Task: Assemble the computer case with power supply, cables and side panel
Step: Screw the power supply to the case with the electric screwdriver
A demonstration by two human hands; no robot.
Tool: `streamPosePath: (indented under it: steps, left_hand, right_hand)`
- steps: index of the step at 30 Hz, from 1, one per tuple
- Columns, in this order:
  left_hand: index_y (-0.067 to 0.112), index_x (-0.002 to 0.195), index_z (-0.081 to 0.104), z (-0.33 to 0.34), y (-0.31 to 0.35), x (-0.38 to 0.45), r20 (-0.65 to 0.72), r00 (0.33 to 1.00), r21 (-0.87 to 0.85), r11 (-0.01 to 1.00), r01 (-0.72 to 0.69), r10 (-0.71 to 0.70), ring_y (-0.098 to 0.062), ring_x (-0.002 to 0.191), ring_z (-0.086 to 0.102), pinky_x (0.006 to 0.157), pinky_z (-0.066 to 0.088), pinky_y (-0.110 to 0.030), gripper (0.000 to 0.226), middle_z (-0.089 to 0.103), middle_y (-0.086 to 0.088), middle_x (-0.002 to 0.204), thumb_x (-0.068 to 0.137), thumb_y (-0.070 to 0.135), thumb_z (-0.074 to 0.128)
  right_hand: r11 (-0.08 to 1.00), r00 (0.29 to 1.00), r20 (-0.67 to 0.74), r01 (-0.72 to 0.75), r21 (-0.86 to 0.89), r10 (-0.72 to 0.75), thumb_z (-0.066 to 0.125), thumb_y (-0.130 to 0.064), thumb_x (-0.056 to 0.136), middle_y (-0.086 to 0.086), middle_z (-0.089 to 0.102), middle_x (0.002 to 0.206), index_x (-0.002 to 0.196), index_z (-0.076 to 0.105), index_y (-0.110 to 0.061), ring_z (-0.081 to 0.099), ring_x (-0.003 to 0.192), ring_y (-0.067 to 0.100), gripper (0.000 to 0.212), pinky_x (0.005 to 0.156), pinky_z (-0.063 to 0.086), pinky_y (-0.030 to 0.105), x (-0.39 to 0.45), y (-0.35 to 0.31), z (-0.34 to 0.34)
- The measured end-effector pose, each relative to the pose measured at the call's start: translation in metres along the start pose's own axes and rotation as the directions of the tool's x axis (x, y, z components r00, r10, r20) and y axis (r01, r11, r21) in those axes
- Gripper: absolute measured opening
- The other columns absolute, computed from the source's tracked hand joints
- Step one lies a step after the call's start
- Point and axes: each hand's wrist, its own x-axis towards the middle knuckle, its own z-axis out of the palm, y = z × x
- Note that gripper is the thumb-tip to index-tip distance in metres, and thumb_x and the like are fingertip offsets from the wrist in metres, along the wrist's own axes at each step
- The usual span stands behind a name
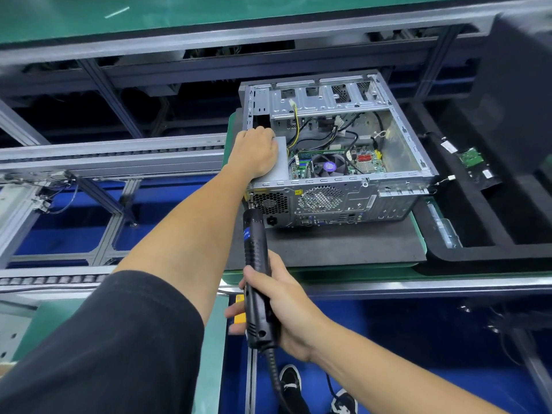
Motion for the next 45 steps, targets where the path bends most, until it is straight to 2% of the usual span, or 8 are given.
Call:
streamPosePath:
  steps: [7, 12, 17, 20, 25, 34, 40, 45]
  left_hand:
    - [0.007, 0.113, 0.056, -0.004, 0.005, -0.004, 0.015, 1.0, 0.011, 1.0, 0.026, -0.026, -0.032, 0.103, 0.05, 0.097, 0.029, -0.042, 0.037, 0.056, -0.013, 0.109, 0.101, 0.024, 0.026]
    - [0.005, 0.116, 0.056, -0.004, 0.005, -0.003, 0.009, 1.0, 0.044, 0.999, 0.013, -0.014, -0.035, 0.106, 0.051, 0.098, 0.03, -0.043, 0.039, 0.057, -0.016, 0.113, 0.101, 0.025, 0.026]
    - [0.005, 0.116, 0.056, -0.004, 0.006, -0.003, 0.01, 1.0, 0.07, 0.998, 0.009, -0.01, -0.036, 0.106, 0.051, 0.097, 0.03, -0.043, 0.039, 0.057, -0.017, 0.114, 0.101, 0.024, 0.026]
    - [0.005, 0.117, 0.056, -0.004, 0.006, -0.003, 0.014, 1.0, 0.067, 0.998, 0.018, -0.019, -0.036, 0.107, 0.05, 0.097, 0.03, -0.043, 0.039, 0.057, -0.017, 0.114, 0.101, 0.024, 0.026]
    - [0.006, 0.12, 0.055, -0.005, 0.007, -0.004, 0.015, 1.0, 0.064, 0.998, 0.023, -0.024, -0.036, 0.109, 0.049, 0.099, 0.029, -0.042, 0.039, 0.056, -0.017, 0.117, 0.101, 0.025, 0.026]
    - [0.007, 0.119, 0.056, -0.004, 0.006, -0.005, 0.015, 1.0, 0.059, 0.998, 0.015, -0.016, -0.035, 0.108, 0.05, 0.097, 0.03, -0.042, 0.039, 0.057, -0.016, 0.115, 0.101, 0.026, 0.026]
    - [0.007, 0.117, 0.056, -0.004, 0.004, -0.004, 0.009, 1.0, 0.039, 0.999, 0.015, -0.016, -0.033, 0.105, 0.051, 0.097, 0.029, -0.042, 0.038, 0.058, -0.015, 0.113, 0.101, 0.025, 0.026]
    - [0.007, 0.118, 0.056, -0.004, 0.004, -0.004, 0.012, 1.0, 0.034, 0.999, 0.025, -0.025, -0.033, 0.106, 0.05, 0.098, 0.029, -0.041, 0.037, 0.057, -0.014, 0.113, 0.101, 0.024, 0.027]
  right_hand:
    - [0.999, 0.999, -0.03, -0.037, -0.038, 0.036, 0.055, -0.024, 0.102, 0.008, 0.052, 0.104, 0.128, 0.041, -0.029, 0.057, 0.062, 0.022, 0.03, 0.059, 0.053, 0.037, -0.001, -0.004, 0.007]
    - [0.999, 0.999, 0.0, -0.04, -0.035, 0.04, 0.05, -0.014, 0.101, 0.015, 0.048, 0.104, 0.122, 0.04, -0.021, 0.055, 0.06, 0.025, 0.024, 0.054, 0.052, 0.034, -0.004, -0.006, 0.005]
    - [0.998, 0.993, 0.11, -0.054, 0.044, 0.049, 0.043, 0.0, 0.073, 0.015, 0.045, 0.105, 0.129, 0.043, -0.018, 0.054, 0.069, 0.03, 0.059, 0.062, 0.054, 0.039, -0.006, -0.01, -0.004]
    - [0.997, 0.991, 0.126, -0.057, 0.047, 0.051, 0.035, 0.008, 0.071, 0.016, 0.043, 0.109, 0.137, 0.041, -0.015, 0.055, 0.071, 0.032, 0.069, 0.064, 0.055, 0.04, -0.006, -0.011, -0.008]
    - [0.996, 0.992, 0.116, -0.057, 0.062, 0.049, 0.037, 0.005, 0.052, 0.015, 0.044, 0.106, 0.135, 0.043, -0.015, 0.054, 0.071, 0.033, 0.085, 0.066, 0.053, 0.041, -0.005, -0.011, -0.009]
    - [0.995, 0.992, 0.096, -0.088, 0.049, 0.083, 0.035, 0.006, 0.047, 0.013, 0.049, 0.1, 0.135, 0.043, -0.018, 0.056, 0.073, 0.033, 0.092, 0.061, 0.052, 0.036, -0.004, -0.011, -0.01]
    - [0.991, 0.991, 0.076, -0.118, 0.055, 0.114, 0.034, 0.006, 0.046, 0.013, 0.05, 0.102, 0.137, 0.044, -0.019, 0.056, 0.073, 0.033, 0.095, 0.067, 0.051, 0.041, -0.003, -0.013, -0.01]
    - [0.99, 0.989, 0.057, -0.139, 0.014, 0.138, 0.025, 0.014, 0.06, 0.014, 0.046, 0.101, 0.138, 0.044, -0.023, 0.053, 0.076, 0.033, 0.088, 0.069, 0.05, 0.043, -0.004, -0.016, -0.009]
